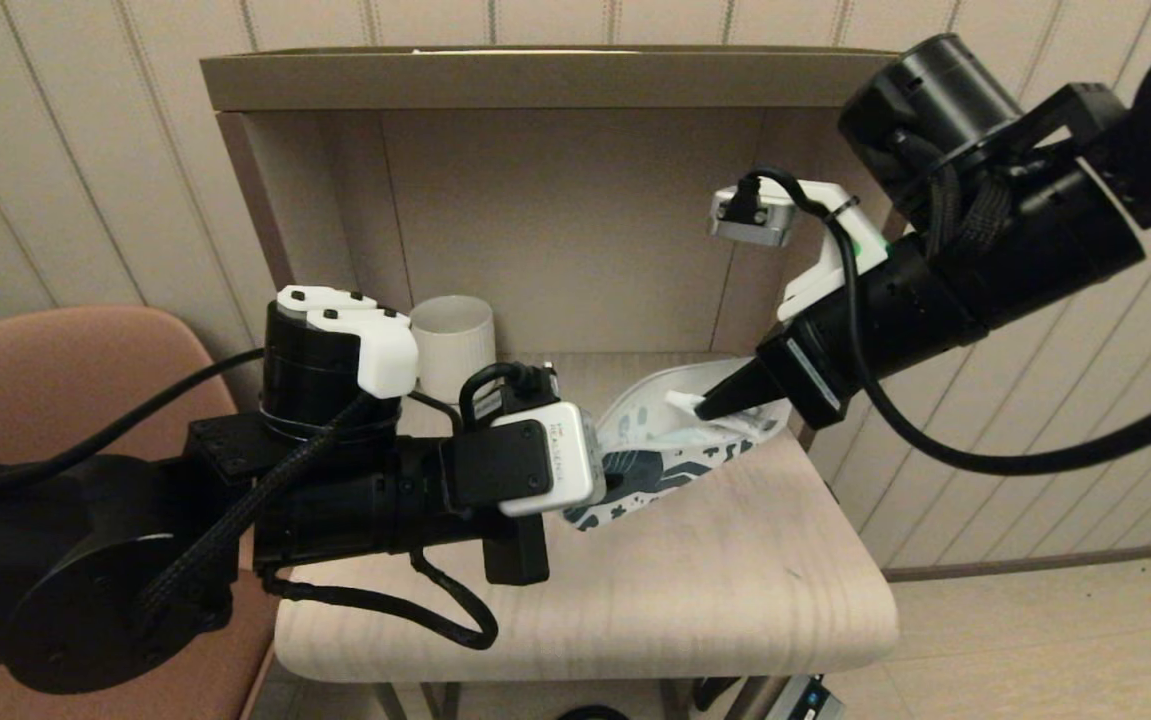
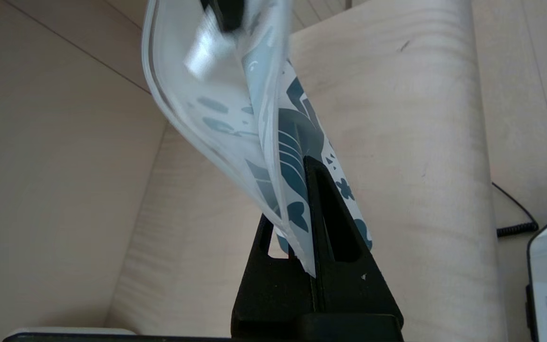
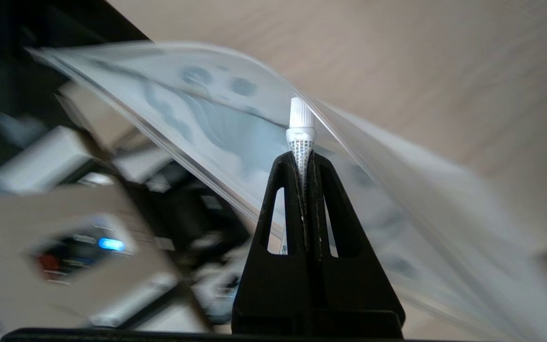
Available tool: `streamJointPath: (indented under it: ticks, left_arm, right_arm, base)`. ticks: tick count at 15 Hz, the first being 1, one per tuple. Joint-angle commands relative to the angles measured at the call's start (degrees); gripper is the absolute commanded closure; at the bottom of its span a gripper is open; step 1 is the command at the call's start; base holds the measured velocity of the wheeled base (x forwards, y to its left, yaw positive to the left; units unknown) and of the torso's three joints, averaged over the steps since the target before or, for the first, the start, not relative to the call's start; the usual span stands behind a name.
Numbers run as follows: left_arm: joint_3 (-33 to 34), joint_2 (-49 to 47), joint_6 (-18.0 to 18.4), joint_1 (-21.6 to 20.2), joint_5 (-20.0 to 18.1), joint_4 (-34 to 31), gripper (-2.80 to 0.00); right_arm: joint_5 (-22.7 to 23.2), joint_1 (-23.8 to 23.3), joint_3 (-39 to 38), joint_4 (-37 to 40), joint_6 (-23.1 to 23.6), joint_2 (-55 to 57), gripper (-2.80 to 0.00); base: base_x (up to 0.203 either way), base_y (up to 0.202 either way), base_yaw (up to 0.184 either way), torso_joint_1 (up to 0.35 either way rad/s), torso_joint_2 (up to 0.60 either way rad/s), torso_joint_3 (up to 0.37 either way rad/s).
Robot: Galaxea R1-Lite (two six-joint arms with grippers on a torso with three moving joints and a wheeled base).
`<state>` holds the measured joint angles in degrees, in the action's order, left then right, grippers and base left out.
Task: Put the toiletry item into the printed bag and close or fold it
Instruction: Place the toothpaste in the storage bag
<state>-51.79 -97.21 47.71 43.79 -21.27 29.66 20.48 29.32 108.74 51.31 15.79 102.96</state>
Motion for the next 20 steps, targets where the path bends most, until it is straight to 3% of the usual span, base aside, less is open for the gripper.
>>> streamJointPath:
  ticks: [1,6,13,20]
  left_arm:
    - [-0.16,-0.35,0.27,0.54,-0.26,0.22,0.0]
    - [0.11,-0.19,-0.08,0.68,-1.74,0.28,0.0]
    - [0.46,0.57,-0.51,0.77,-3.55,0.47,0.0]
    - [0.31,3.67,-5.57,0.61,-7.21,0.67,0.0]
  right_arm:
    - [-0.14,-0.85,0.04,0.03,4.59,0.09,0.0]
    - [0.07,1.01,-0.01,-3.31,10.55,1.36,0.0]
    - [1.93,4.78,-0.11,-4.38,11.37,1.63,0.0]
    - [6.49,2.76,-0.46,-5.53,13.83,1.45,0.0]
  base:
    - [0.0,0.0,0.0,0.0,0.0,0.0]
    - [0.0,0.0,0.0,0.0,0.0,0.0]
    - [0.0,0.0,0.0,0.0,0.0,0.0]
    - [0.0,0.0,0.0,0.0,0.0,0.0]
